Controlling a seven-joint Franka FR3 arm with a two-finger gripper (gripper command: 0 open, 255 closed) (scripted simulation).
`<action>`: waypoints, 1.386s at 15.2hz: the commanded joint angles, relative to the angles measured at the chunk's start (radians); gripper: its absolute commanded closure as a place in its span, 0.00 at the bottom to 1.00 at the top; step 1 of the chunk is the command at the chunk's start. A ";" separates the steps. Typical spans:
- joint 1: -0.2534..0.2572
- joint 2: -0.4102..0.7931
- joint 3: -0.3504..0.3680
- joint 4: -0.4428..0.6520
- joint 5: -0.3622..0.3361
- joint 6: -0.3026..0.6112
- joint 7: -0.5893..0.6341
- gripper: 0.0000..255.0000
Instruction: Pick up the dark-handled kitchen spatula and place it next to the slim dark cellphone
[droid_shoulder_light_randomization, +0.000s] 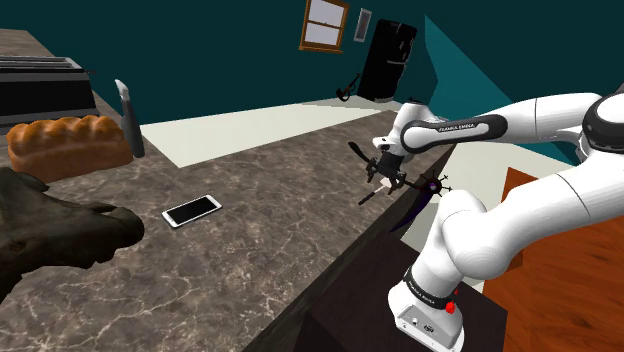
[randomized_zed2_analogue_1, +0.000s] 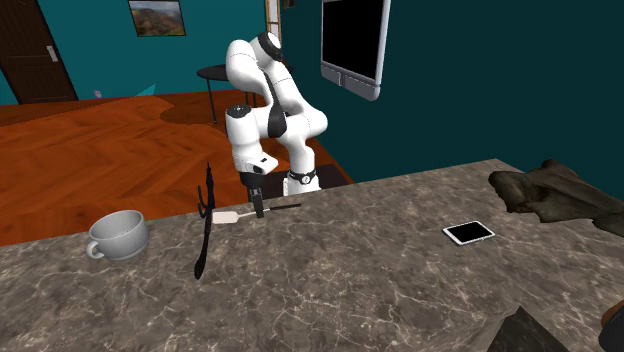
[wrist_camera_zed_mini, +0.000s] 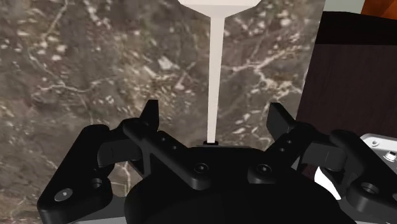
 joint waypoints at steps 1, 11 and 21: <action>0.000 0.000 0.000 0.000 0.000 0.000 0.000 0.00; 0.000 0.000 0.000 0.000 0.000 0.000 0.000 1.00; -0.043 -0.075 0.128 0.064 0.060 -0.157 -0.006 1.00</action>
